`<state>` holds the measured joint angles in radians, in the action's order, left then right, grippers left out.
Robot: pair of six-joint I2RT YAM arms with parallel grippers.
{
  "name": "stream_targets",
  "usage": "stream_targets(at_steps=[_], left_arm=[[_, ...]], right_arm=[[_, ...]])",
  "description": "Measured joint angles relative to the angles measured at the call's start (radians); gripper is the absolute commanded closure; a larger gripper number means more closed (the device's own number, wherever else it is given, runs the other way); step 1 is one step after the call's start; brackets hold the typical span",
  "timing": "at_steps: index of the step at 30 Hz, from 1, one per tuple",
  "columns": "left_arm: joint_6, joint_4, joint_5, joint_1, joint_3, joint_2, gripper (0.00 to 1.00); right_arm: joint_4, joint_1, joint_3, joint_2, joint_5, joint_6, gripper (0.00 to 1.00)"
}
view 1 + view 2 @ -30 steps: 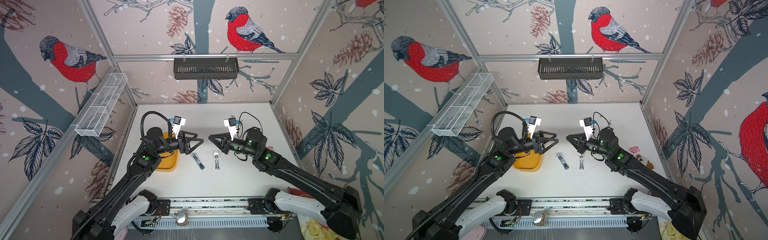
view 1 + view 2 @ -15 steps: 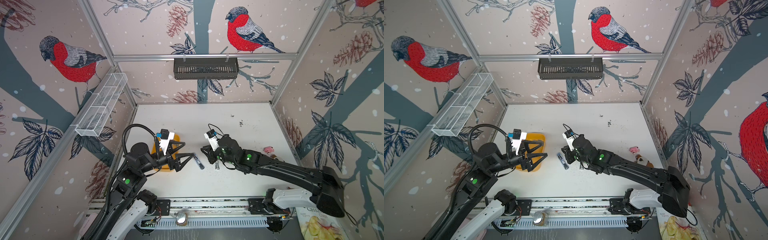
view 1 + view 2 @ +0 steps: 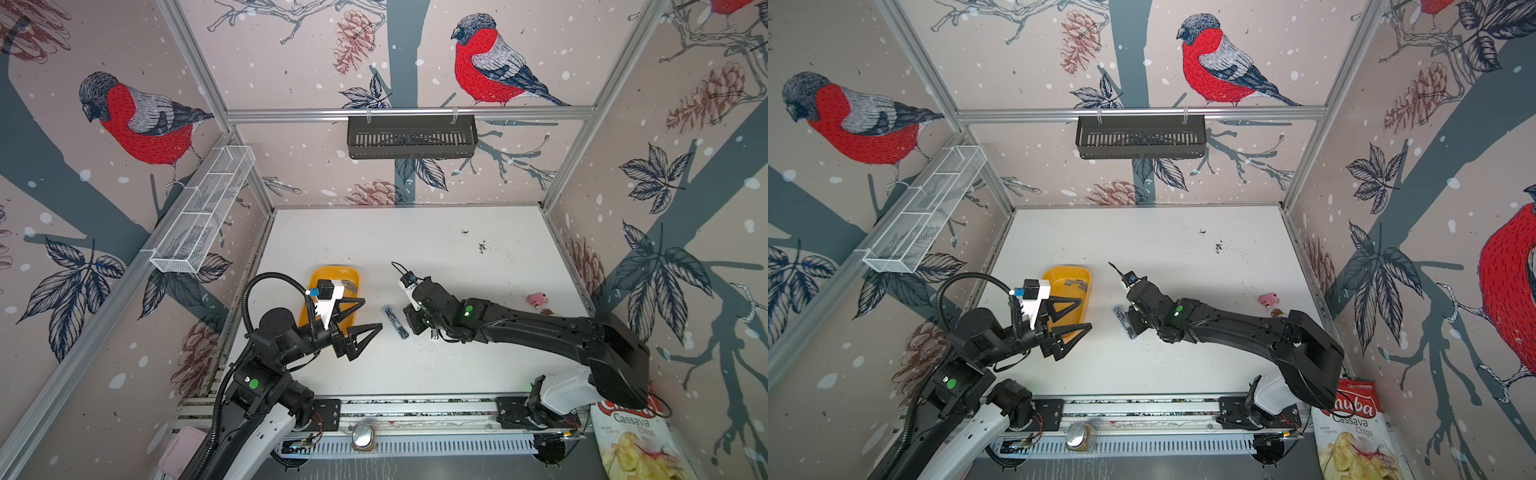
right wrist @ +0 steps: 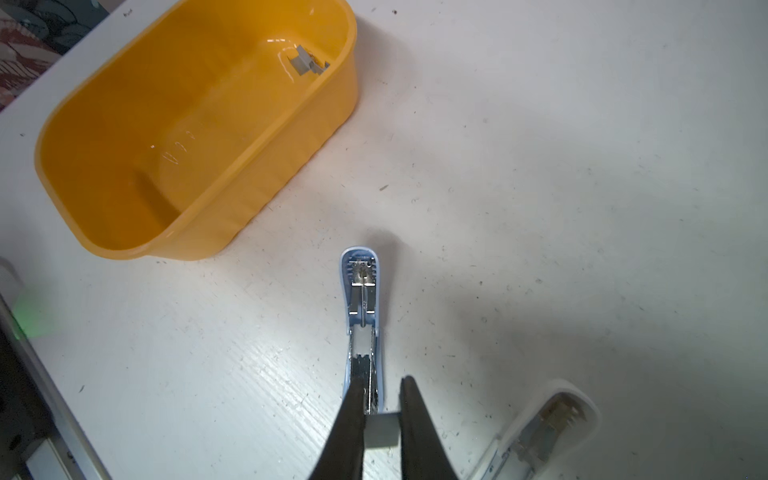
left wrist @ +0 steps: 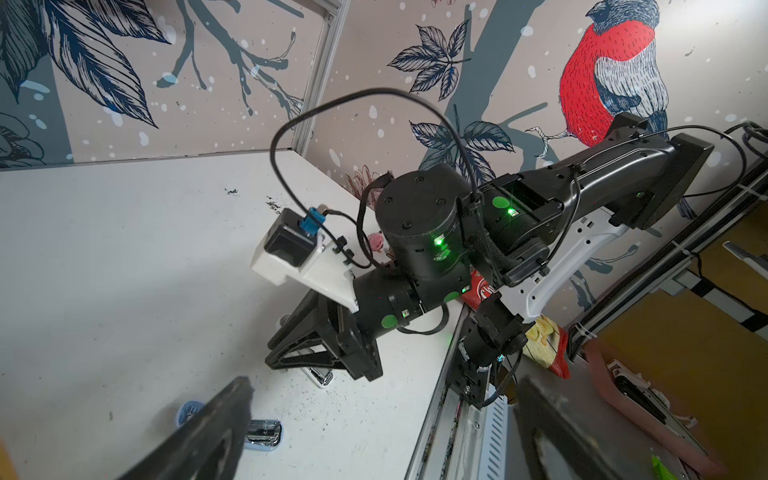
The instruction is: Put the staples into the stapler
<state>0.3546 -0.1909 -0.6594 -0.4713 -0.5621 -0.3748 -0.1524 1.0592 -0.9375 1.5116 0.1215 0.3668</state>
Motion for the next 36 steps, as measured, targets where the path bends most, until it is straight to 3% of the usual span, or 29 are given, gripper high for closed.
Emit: stream_targets(at_steps=[15, 36], left_arm=[[-0.045, 0.002, 0.032, 0.002, 0.008, 0.128, 0.02], [-0.066, 0.005, 0.036, 0.009, 0.012, 0.126, 0.02]], right_arm=[[-0.002, 0.050, -0.037, 0.151, 0.035, 0.004, 0.85], [-0.002, 0.080, -0.044, 0.190, 0.058, 0.053, 0.86]])
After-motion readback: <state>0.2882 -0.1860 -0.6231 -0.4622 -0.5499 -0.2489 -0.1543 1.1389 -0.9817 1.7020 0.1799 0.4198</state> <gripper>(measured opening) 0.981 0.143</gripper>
